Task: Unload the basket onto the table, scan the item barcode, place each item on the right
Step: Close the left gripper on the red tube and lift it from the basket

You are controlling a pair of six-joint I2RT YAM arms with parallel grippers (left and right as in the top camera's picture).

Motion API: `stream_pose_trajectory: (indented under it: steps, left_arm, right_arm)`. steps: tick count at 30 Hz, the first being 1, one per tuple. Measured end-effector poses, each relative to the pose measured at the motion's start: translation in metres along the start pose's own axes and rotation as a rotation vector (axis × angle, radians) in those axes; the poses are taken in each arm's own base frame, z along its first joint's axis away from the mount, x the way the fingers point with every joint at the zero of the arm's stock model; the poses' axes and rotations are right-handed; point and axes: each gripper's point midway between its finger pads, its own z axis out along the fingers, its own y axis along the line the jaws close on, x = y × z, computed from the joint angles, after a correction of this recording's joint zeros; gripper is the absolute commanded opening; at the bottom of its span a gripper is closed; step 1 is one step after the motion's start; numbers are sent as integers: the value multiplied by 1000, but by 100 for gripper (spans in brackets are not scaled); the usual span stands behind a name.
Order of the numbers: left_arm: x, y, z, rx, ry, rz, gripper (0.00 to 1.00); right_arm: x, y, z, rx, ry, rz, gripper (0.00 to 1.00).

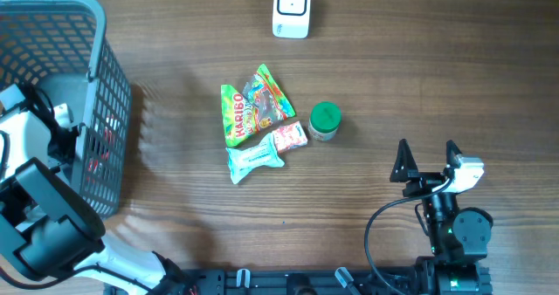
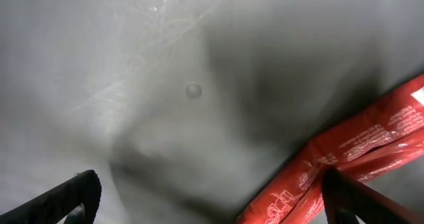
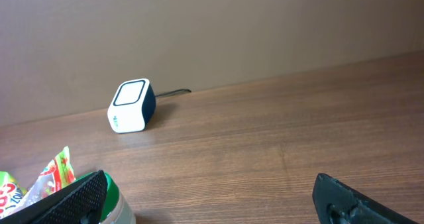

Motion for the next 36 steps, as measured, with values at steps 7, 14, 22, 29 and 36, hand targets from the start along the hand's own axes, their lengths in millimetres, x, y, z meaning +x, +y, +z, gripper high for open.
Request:
stream_pose_trajectory:
  steps: [7, 14, 22, 29, 36]
  left_arm:
    - [-4, 10, 2, -23, -19, -215, 97]
    - [19, 34, 4, -17, 47, -684, 100]
    - [20, 37, 1, -7, 55, -738, 100]
    - [-4, 46, -31, 5, -69, -749, 100]
    - [-26, 32, -38, 116, -141, -693, 100]
  right_arm:
    - [0, 0, 0, 0, 0, 0, 100]
    - [0, 0, 0, 0, 0, 0, 100]
    - [0, 0, 0, 0, 0, 0, 100]
    - [0, 0, 0, 0, 0, 0, 100]
    - [0, 0, 0, 0, 0, 0, 100]
